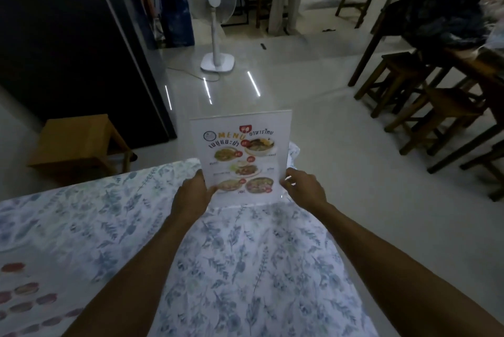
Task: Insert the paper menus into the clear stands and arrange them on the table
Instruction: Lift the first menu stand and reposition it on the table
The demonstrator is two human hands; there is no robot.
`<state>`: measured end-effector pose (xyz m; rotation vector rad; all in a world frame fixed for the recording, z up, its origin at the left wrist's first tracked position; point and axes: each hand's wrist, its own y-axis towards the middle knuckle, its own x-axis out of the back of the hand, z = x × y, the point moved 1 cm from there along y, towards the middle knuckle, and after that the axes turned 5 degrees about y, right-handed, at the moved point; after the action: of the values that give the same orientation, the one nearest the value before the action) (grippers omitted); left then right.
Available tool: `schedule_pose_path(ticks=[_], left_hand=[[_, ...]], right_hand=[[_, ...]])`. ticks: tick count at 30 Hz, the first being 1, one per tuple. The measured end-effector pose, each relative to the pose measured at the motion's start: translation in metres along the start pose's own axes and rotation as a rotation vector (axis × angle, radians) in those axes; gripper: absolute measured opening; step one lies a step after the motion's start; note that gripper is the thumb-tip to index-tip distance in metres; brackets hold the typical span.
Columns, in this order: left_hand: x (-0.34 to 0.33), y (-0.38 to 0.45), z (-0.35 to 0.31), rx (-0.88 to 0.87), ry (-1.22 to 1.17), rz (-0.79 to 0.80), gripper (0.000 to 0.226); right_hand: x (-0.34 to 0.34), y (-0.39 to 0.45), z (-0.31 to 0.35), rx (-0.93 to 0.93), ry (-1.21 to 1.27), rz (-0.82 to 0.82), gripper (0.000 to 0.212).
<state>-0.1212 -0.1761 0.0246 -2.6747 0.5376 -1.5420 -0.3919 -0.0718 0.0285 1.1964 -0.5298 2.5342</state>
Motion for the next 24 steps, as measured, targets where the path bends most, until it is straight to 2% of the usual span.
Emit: schedule_pose_path(ticks=[5, 11, 17, 24], left_hand=[[-0.018, 0.044, -0.032, -0.068, -0.044, -0.001, 0.050], [-0.022, 0.079, -0.050, -0.071, 0.019, -0.027, 0.051], [-0.021, 0.102, -0.055, -0.093, 0.031, -0.059, 0.041], [-0.021, 0.117, -0.051, -0.110, -0.054, -0.066, 0.043]], right_hand=[[0.019, 0.041, -0.019, -0.047, -0.038, -0.037, 0.026], [0.026, 0.088, -0.025, -0.066, -0.026, -0.056, 0.032], [0.022, 0.119, -0.025, -0.051, -0.013, -0.058, 0.026], [0.025, 0.147, -0.024, -0.028, -0.031, -0.074, 0.020]])
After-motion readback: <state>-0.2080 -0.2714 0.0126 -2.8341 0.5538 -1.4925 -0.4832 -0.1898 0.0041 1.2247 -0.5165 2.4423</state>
